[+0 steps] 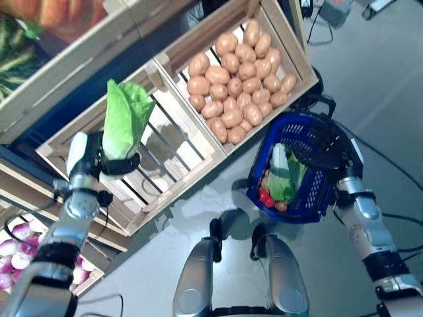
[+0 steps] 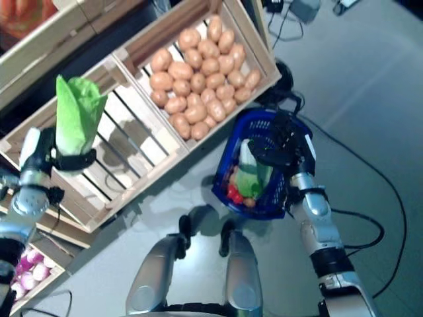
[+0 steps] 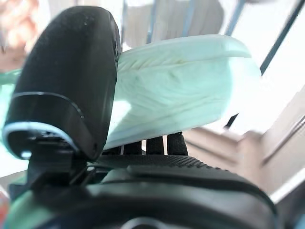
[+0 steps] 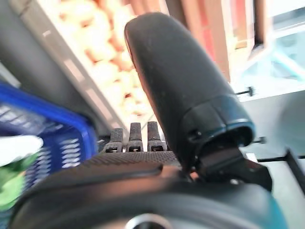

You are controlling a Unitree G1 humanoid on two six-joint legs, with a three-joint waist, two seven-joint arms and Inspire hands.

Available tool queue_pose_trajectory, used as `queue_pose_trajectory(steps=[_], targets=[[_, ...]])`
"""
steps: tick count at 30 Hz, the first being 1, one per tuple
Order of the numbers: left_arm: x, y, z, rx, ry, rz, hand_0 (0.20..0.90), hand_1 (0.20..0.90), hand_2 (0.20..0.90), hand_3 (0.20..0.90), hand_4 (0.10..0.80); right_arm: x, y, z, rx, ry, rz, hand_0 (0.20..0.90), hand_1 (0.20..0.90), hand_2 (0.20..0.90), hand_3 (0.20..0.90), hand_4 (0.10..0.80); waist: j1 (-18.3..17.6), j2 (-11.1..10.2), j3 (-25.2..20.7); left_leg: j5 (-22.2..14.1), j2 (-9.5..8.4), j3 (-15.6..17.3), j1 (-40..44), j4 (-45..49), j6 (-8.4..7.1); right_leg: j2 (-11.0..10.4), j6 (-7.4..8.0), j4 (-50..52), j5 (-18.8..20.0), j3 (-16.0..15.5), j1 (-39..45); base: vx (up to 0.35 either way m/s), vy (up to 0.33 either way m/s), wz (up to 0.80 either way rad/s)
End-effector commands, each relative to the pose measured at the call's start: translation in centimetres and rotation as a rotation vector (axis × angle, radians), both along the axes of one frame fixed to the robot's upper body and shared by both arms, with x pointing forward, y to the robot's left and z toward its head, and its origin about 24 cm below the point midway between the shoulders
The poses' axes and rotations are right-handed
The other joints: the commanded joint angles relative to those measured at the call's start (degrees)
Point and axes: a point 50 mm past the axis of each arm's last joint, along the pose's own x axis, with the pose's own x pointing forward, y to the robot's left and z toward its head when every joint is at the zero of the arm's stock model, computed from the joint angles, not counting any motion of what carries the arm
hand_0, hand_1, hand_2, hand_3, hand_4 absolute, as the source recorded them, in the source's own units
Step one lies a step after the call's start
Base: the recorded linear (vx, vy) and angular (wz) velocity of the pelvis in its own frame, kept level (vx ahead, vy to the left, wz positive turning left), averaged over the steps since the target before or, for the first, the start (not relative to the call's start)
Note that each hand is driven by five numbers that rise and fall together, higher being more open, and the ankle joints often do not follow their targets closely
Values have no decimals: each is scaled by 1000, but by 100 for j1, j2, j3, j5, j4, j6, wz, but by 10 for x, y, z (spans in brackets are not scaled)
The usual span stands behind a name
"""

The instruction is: Put vegetables into the basket

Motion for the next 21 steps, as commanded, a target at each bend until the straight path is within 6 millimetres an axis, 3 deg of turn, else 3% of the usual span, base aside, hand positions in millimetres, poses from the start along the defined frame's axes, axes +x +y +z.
queue_pose_trajectory(steps=[1, 7, 11, 15, 21], targets=[[-3, -30, 17, -45, -190, -160, 300, 300, 300, 300, 400, -14, 14, 28, 8, -247, 31, 900, 900, 900, 900, 800, 32, 138, -1215, -561, -237, 247, 513, 119, 247, 111, -275, -628, 238, -76, 746, 101, -89, 4], [-9, -70, 1, -249, -212, -272, 300, 300, 300, 300, 400, -20, 52, 18, 104, -231, 155, 900, 900, 900, 900, 800, 94, 148, -1613, -542, -255, 178, 1250, -393, 291, 239, -261, -1200, 310, -75, 1503, 76, -86, 0], [-4, -94, -8, -367, -239, -258, 300, 300, 300, 300, 400, -16, 76, 13, 146, -209, 227, 900, 900, 900, 900, 800, 120, 85, -1887, -168, -253, 35, 1706, -1251, 235, 358, -160, -2044, 676, -54, 1949, 18, -102, 0], [-4, -120, -16, -358, -227, -278, 300, 300, 300, 300, 400, -17, 89, 9, 184, -178, 293, 900, 900, 900, 900, 800, 164, 15, -2161, 79, -227, -95, 1990, -1935, 206, 485, -112, -2750, 993, -11, 2242, 35, -93, 4], [3, -142, -16, -328, -199, -346, 300, 300, 300, 300, 400, -18, 110, 5, 178, -112, 470, 900, 900, 900, 900, 800, 167, -36, -2398, 410, -154, -186, 2281, -2779, 155, 626, -40, -3448, 1296, 5, 2509, 30, -46, 2]])
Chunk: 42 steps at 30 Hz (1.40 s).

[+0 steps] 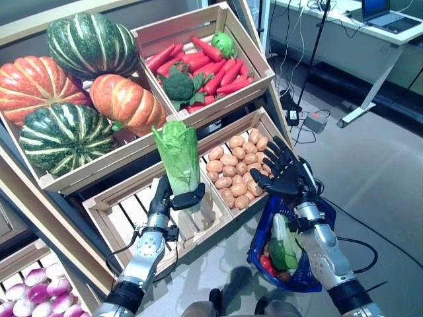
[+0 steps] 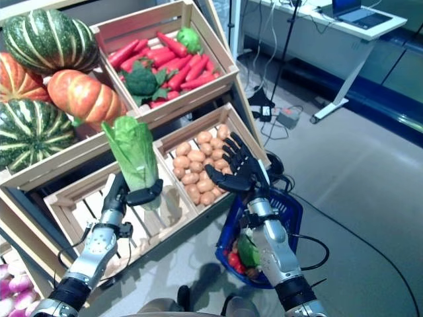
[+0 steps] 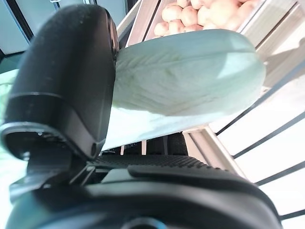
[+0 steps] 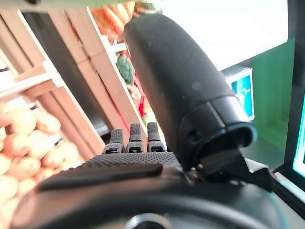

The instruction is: Put vegetables into the basket

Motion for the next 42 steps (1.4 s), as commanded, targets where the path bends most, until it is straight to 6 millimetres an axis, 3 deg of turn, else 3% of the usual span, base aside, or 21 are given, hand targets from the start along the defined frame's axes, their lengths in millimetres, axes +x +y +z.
queue_pose_trajectory(steps=[1, 7, 18, 26, 33, 38, 42], targets=[[25, -14, 52, 12, -272, -52, 300, 300, 300, 300, 400, 6, 25, 36, 58, -173, 168, 900, 900, 900, 900, 800, -45, -216, -431, -223, -286, 9, 332, -419, 190, 69, -190, -1197, 729, 96, 605, 0, 0, 0], [33, -33, 53, -16, -262, -101, 300, 300, 300, 300, 400, 12, 34, 36, 27, -141, 228, 900, 900, 900, 900, 800, -74, -309, -518, -253, -238, 82, 214, -419, 168, 95, -143, -1513, 917, 114, 608, 0, 0, 0], [25, -51, 37, -27, -158, -320, 300, 300, 300, 300, 400, 14, 33, 37, 27, -105, 333, 900, 900, 900, 900, 800, -42, -427, -557, -372, -193, 194, 334, -419, 227, 115, -123, -1513, 884, 118, 678, 6, -2, 0], [19, -74, 33, -185, -60, -614, 300, 300, 300, 300, 400, 25, 25, 60, 44, -191, 305, 900, 900, 900, 900, 800, -24, -459, -525, -442, -163, 184, 446, -419, 243, 126, -109, -1513, 855, 154, 768, 12, -11, -1], [11, -79, 27, -365, 39, -783, 300, 300, 300, 300, 400, 31, 16, 82, 36, -263, 302, 900, 900, 900, 900, 800, -38, -427, -525, -463, -144, 185, 497, -419, 239, 124, -102, -1513, 844, 205, 801, 34, -10, 0], [3, -84, 21, -385, 111, -912, 300, 300, 300, 300, 400, 33, 6, 86, 64, -271, 291, 900, 900, 900, 900, 800, -37, -408, -526, -488, -140, 160, 517, -419, 244, 112, -88, -1513, 835, 227, 813, 26, -4, 0], [-3, -85, 17, -353, 162, -987, 300, 300, 300, 300, 400, 30, 11, 82, 157, -210, 442, 900, 900, 900, 900, 800, -59, -381, -549, -503, -148, 149, 510, -419, 255, 101, -70, -1513, 818, 241, 806, 0, 0, 0]])
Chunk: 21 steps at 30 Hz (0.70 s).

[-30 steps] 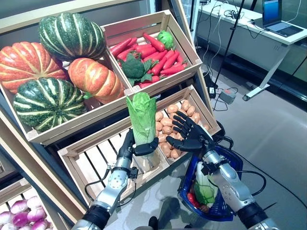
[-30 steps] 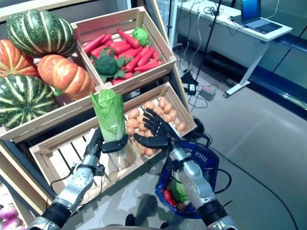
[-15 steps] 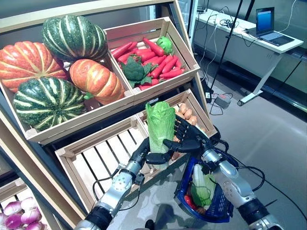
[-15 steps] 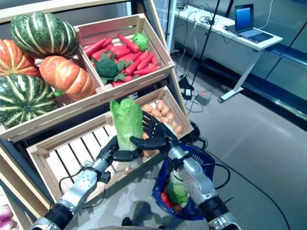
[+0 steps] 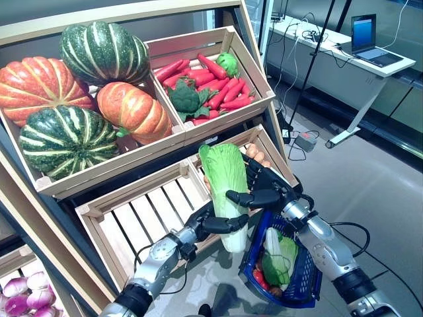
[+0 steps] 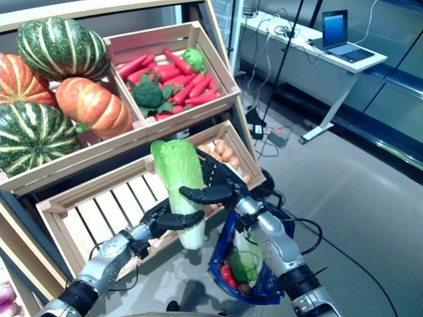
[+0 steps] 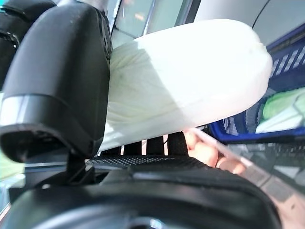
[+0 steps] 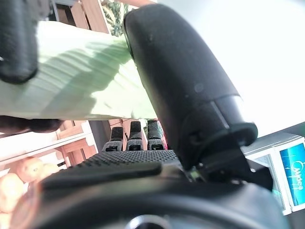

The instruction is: Put vegetables into the basket

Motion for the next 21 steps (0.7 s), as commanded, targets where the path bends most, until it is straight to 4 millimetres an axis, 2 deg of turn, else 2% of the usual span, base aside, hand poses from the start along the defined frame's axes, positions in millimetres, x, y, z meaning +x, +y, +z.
queue_pose_trajectory(steps=[1, 4, 10, 16, 21], targets=[[16, -34, 40, -73, -200, -249, 300, 300, 300, 300, 400, 22, 0, 77, 267, -241, 106, 900, 900, 900, 900, 800, -59, -7, -307, -628, -109, 118, 191, 11, 178, -44, -185, 8, 67, 162, 10, 0, 0, 0], [14, -37, 40, -57, -186, -302, 300, 300, 300, 300, 400, 16, 8, 67, 364, -168, 233, 900, 900, 900, 900, 800, -42, -15, -325, -640, -113, 97, 203, 11, 180, -51, -173, 8, 52, 138, 32, 0, 0, 0], [15, -38, 40, 6, -197, -341, 300, 300, 300, 300, 400, 13, 17, 62, 425, -97, 330, 900, 900, 900, 900, 800, -37, -19, -335, -640, -115, 70, 202, 11, 172, -59, -161, 8, 45, 117, 33, 0, 0, 0], [17, -35, 42, 4, -208, -309, 300, 300, 300, 300, 400, 6, 26, 53, 416, -32, 423, 900, 900, 900, 900, 800, -35, -28, -351, -629, -107, 74, 192, 11, 165, -59, -164, 8, 35, 118, 21, 0, 0, 0], [21, -31, 45, 0, -225, -272, 300, 300, 300, 300, 400, 0, 31, 38, 323, 23, 464, 900, 900, 900, 900, 800, -22, -53, -367, -615, -109, 58, 188, 11, 161, -58, -164, 8, 42, 111, 19, 0, 0, 0]])
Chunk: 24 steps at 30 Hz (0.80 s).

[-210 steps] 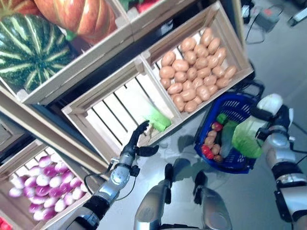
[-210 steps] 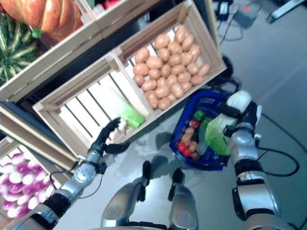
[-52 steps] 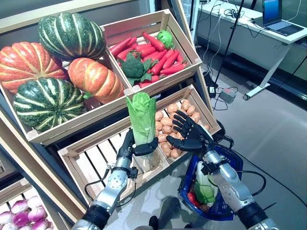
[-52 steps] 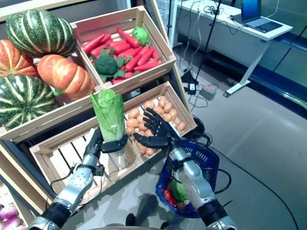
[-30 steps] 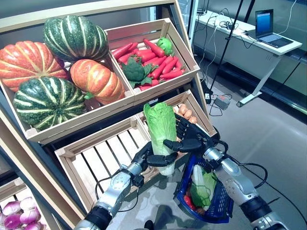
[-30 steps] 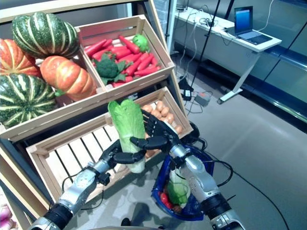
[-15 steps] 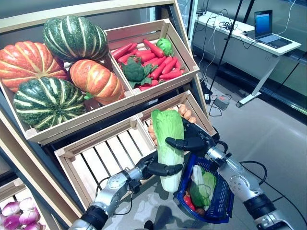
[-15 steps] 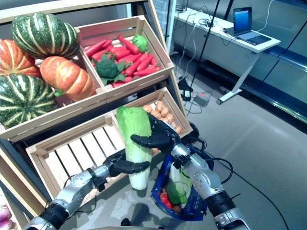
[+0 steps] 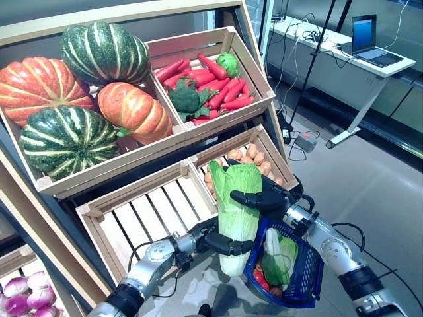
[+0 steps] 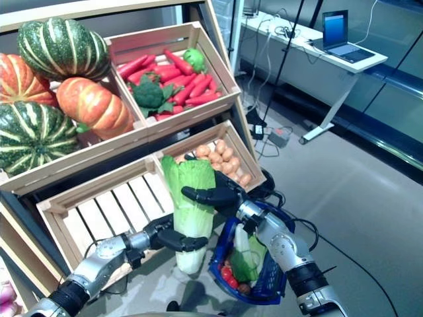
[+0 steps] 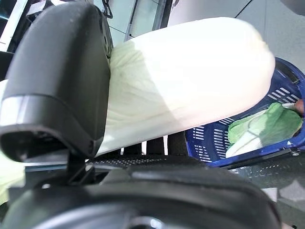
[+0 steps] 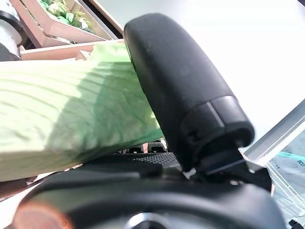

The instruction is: Put vegetables into the basket

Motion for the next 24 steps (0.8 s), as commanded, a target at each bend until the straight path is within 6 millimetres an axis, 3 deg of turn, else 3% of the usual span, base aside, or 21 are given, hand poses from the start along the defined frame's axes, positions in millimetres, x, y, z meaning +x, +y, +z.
queue_pose_trajectory(steps=[1, 10, 18, 19, 20, 21, 24], targets=[[32, -30, 47, -128, -227, -62, 300, 300, 300, 300, 400, 3, 32, 39, 133, -202, 249, 900, 900, 900, 900, 800, -31, -61, -368, -614, -101, 63, 188, 10, 157, -56, -164, 8, 43, 103, 19, 0, 0, 0], [38, -22, 51, -120, -259, -17, 300, 300, 300, 300, 400, -1, 31, 22, 73, -145, 247, 900, 900, 900, 900, 800, -38, -90, -364, -563, -79, 90, 177, 10, 143, -52, -169, 8, 77, 83, 8, -7, -2, 0], [38, -23, 53, -122, -270, -3, 300, 300, 300, 300, 400, 5, 27, 27, 87, -167, 143, 900, 900, 900, 900, 800, -53, -73, -340, -557, -68, 106, 170, 10, 142, -53, -170, 8, 83, 105, -6, 0, 0, 0], [39, -23, 54, -123, -271, 0, 300, 300, 300, 300, 400, 6, 27, 28, 92, -172, 131, 691, 691, 691, 691, 660, -57, -68, -338, -556, -67, 108, 172, 10, 141, -52, -170, 8, 85, 109, -8, 0, 0, 0], [39, -23, 54, -125, -273, 4, 300, 300, 300, 300, 400, 7, 27, 29, 99, -174, 115, 342, 342, 342, 342, 428, -62, -65, -334, -556, -67, 111, 177, 10, 141, -51, -170, 8, 87, 114, -6, 0, 0, 0], [39, -23, 54, -127, -274, 8, 300, 300, 300, 300, 400, 7, 27, 30, 106, -173, 101, 300, 300, 300, 300, 400, -67, -62, -336, -555, -66, 116, 179, 10, 141, -51, -170, 8, 88, 121, -7, 0, 0, 0], [40, -24, 55, -131, -279, 20, 300, 300, 300, 300, 400, 8, 27, 31, 118, -176, 73, 300, 300, 300, 300, 400, -75, -56, -340, -555, -64, 126, 179, 10, 142, -52, -169, 8, 91, 129, -10, 0, 0, 0]])
